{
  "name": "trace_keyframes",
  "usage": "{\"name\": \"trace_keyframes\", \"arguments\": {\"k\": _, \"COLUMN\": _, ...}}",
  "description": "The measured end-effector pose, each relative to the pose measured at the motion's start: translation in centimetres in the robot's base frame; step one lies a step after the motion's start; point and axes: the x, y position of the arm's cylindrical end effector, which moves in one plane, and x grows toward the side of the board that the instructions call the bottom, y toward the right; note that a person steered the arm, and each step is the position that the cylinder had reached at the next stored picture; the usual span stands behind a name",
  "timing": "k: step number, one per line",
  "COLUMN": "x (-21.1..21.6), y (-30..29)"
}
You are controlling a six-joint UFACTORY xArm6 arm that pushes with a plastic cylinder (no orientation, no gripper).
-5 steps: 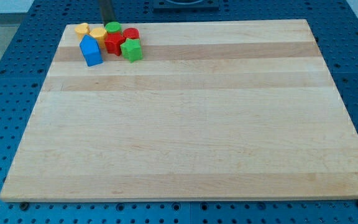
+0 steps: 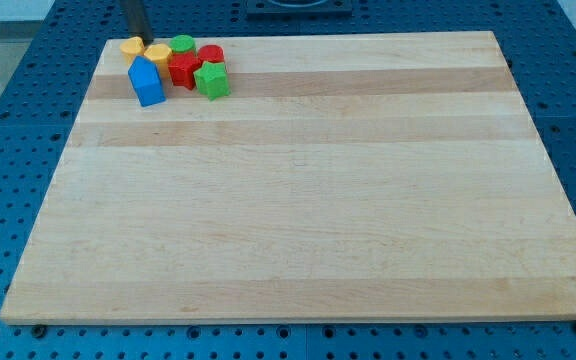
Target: Move the heart to the top left side of the triangle
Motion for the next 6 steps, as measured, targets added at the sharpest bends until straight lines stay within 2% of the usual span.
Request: {"name": "trace_keyframes", "arguments": {"k": 6, "x": 3.7, "y": -3.1}}
